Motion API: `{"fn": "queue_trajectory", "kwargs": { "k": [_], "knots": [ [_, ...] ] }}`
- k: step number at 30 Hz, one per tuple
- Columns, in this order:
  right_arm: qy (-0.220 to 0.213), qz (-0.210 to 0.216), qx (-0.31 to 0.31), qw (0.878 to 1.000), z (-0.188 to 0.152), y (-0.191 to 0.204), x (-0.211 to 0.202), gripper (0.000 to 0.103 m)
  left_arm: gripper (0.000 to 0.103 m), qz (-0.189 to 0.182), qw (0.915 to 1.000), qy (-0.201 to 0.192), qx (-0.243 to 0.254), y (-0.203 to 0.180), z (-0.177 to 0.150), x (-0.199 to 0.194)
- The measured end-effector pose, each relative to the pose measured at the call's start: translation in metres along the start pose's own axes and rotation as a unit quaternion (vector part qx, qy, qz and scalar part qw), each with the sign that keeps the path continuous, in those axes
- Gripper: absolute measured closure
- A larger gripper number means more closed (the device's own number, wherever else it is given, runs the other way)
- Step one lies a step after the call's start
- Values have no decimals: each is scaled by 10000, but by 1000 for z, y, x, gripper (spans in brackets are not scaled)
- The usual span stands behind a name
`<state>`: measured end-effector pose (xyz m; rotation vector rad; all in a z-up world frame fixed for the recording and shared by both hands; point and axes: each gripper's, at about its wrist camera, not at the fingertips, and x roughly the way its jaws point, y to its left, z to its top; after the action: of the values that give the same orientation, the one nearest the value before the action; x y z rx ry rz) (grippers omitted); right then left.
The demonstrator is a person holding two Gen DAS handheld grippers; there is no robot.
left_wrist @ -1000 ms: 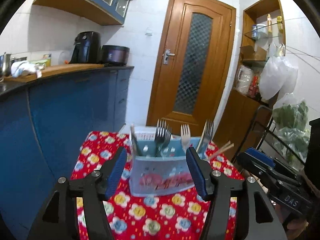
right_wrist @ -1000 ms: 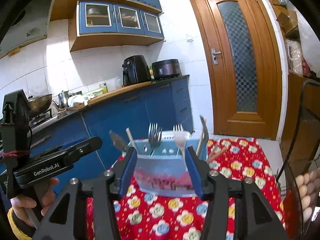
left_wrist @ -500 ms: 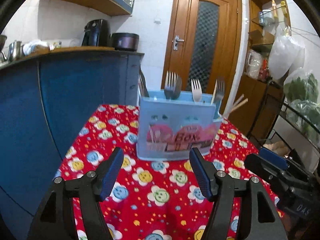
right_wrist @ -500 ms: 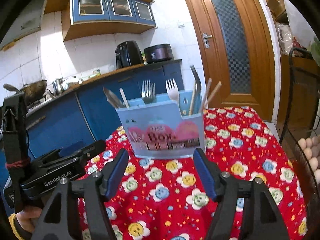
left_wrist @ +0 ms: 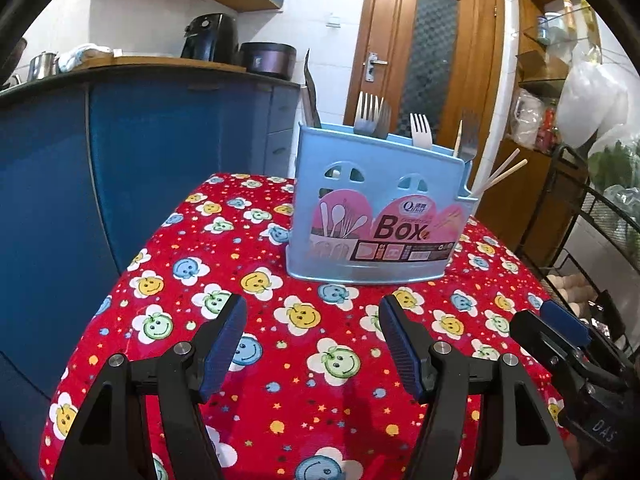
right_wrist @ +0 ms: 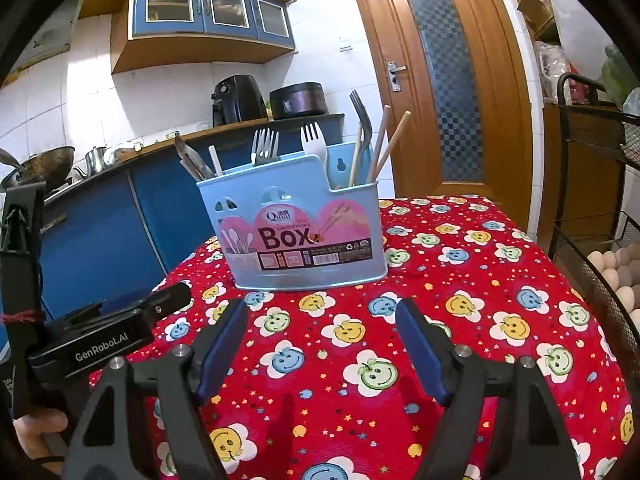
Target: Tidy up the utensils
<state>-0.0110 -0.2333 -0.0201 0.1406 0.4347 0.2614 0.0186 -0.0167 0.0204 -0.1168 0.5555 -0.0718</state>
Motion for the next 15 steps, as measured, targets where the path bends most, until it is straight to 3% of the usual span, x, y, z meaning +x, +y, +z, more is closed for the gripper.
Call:
{"fn": "queue_trajectory", "kwargs": {
  "k": [15],
  "knots": [
    [119,15,32,9999,-5,0,4,25,33,49,9999,-33,155,-6,-2,-1]
  ]
}}
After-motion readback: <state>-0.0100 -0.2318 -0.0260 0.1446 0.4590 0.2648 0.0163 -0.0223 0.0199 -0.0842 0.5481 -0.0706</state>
